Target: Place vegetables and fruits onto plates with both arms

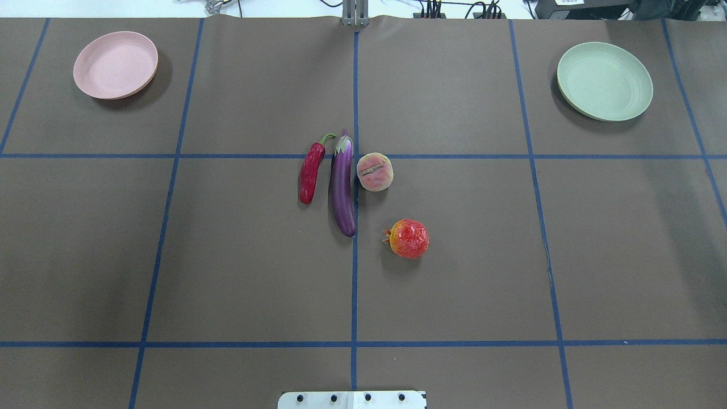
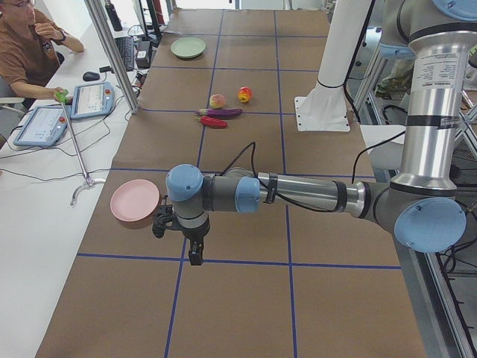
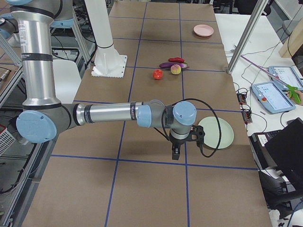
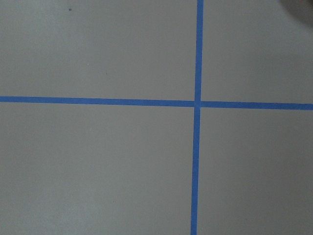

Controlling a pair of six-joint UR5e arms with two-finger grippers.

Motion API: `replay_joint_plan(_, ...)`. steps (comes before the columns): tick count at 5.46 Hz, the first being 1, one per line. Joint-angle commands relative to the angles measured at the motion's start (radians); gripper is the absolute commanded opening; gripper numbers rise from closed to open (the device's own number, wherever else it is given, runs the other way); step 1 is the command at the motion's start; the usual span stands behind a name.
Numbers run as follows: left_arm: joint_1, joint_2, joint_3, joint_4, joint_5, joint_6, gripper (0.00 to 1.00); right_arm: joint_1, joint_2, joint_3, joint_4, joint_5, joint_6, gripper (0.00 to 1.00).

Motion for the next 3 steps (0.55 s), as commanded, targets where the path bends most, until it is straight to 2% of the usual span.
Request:
replay_joint_plan(1, 0.0, 0.002, 0.0, 0.0, 0.001, -0.001, 1.0, 0.0, -0.003, 0.007, 0.002, 0.0, 0.001, 1.0)
replay_joint_plan(3, 0.006, -0.032, -0.039, 0.009, 0.004, -0.007, 1.0, 0.0, 0.001, 0.007, 0.002, 0.005, 0.002, 1.0)
